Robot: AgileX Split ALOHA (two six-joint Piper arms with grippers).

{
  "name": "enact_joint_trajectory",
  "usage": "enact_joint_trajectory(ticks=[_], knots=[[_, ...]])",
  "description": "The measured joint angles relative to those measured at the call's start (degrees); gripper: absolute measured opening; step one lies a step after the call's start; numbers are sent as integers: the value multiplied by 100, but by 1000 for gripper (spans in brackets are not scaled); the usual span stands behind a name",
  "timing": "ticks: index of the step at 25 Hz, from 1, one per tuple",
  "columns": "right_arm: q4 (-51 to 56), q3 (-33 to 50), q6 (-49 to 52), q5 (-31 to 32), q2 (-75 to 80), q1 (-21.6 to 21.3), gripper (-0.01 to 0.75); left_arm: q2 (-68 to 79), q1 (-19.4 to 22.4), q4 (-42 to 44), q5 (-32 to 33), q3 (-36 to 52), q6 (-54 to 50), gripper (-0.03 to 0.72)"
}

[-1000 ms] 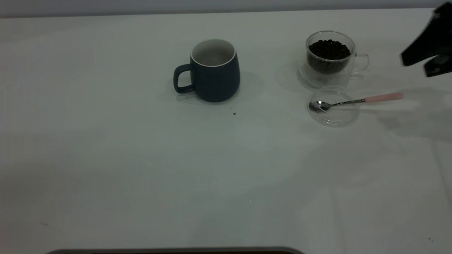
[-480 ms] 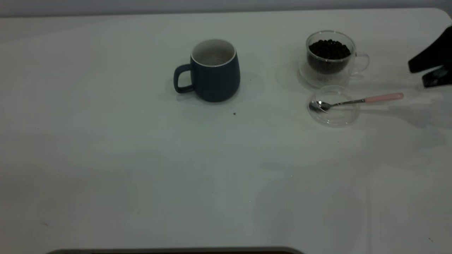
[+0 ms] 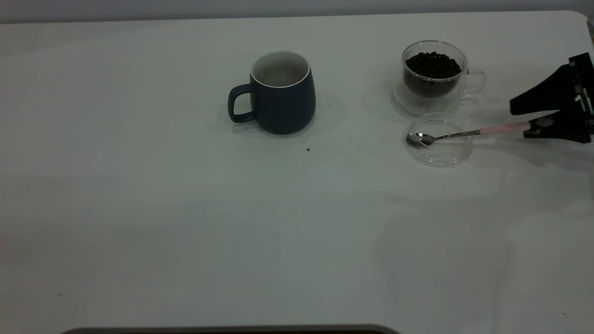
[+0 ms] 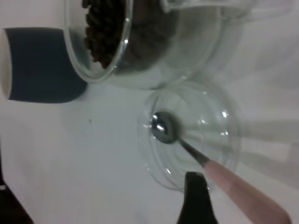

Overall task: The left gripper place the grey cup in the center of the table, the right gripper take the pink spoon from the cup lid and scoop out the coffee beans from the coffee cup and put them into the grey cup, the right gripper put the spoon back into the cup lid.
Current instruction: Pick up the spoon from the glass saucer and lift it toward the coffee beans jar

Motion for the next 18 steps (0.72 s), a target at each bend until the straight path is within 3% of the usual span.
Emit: enact_joint_trajectory(ticks=[15,18], knots=[[128,-24,-51,40,205,303,587,0,0,0,0,0,0,567],[128,-24,-51,33,210,303,536,0,0,0,0,0,0,567]])
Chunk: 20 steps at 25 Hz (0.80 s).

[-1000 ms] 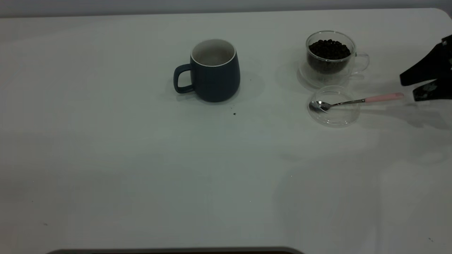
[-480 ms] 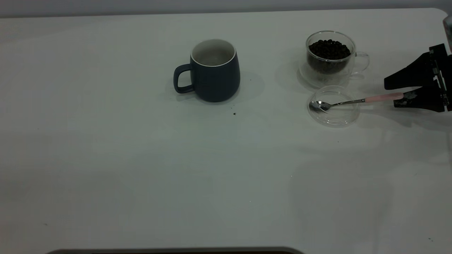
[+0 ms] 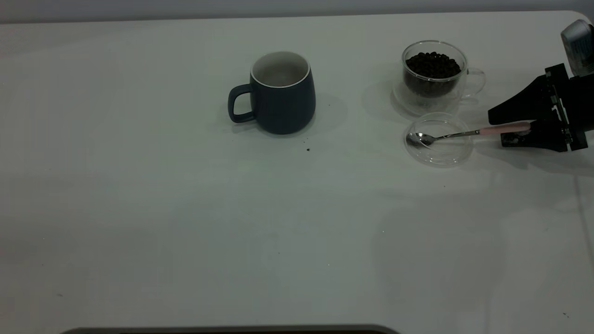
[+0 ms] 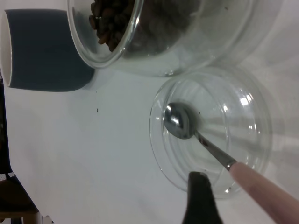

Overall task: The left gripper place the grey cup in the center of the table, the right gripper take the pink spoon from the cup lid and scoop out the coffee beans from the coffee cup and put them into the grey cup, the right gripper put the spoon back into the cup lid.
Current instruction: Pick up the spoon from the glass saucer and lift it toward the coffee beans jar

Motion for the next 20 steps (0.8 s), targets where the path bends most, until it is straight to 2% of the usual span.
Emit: enact_joint_trajectory(ticks=[2,4,7,9,20], knots=[[-35,0,0,0,0,0,463,0,0,0,0,0,0,567],[-85,0,5,5,0,0,361,0,0,0,0,0,0,567],[-174,0,5,81,0,0,167,0,0,0,0,0,0,567],[-178,0,5,325,0,-6,93,0,0,0,0,0,-7,567],[-553,-5,-11,568,-417,-284,100,0,0,5,0,0,-15,567]])
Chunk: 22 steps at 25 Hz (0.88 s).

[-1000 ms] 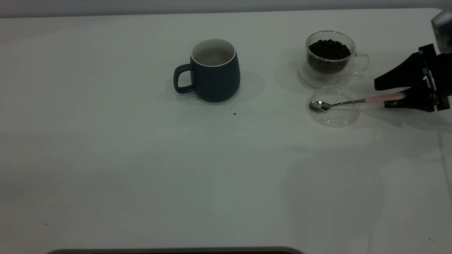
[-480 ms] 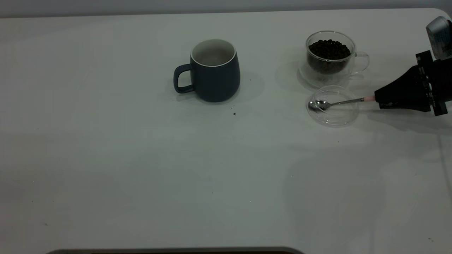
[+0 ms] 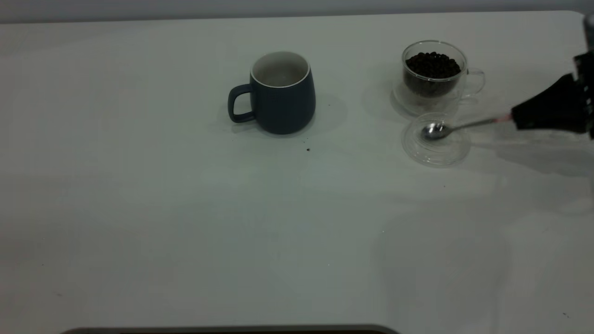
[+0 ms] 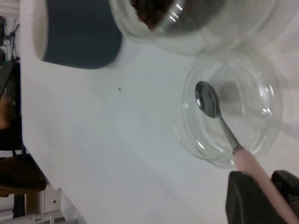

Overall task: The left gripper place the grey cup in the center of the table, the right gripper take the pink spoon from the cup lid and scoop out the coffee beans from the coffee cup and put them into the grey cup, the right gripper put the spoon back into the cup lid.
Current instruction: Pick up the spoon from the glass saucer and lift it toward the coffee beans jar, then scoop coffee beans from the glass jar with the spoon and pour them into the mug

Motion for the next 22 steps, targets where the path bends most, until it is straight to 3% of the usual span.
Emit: enact_joint_trajectory(ticks=[12,19,22], knots=[[-273,-244,273,374,-1253,321,100,0,0,0,0,0,5,567],[58,-693,490,-1081,-1255,578,100,0,0,0,0,0,5,567],[63,-692,619,-1294,-1175,564,100,0,0,0,0,0,5,567]])
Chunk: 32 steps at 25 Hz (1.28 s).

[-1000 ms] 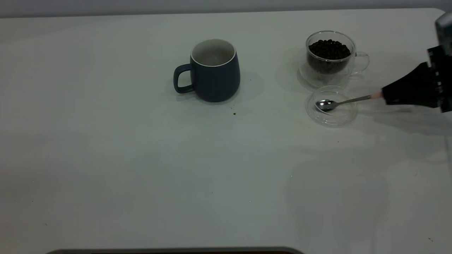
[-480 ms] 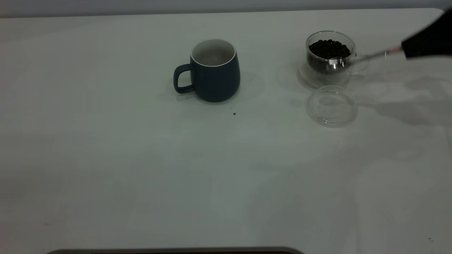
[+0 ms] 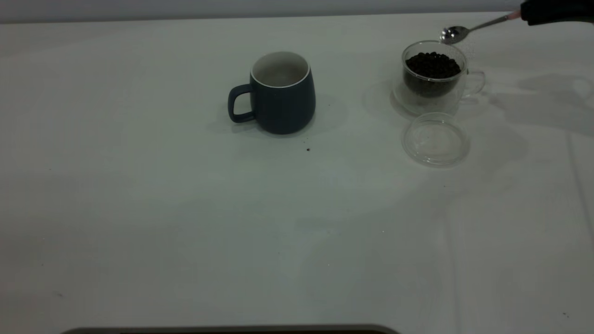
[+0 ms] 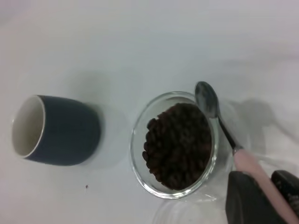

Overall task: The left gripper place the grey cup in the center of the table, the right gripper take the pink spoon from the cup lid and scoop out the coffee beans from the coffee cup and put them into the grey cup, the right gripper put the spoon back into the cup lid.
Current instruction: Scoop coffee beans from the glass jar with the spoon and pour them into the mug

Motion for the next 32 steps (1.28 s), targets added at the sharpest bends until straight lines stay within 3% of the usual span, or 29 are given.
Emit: enact_joint_trajectory(ticks=[32], knots=[[57,-34,1185,663,686,6,100,0,0,0,0,0,9,567]])
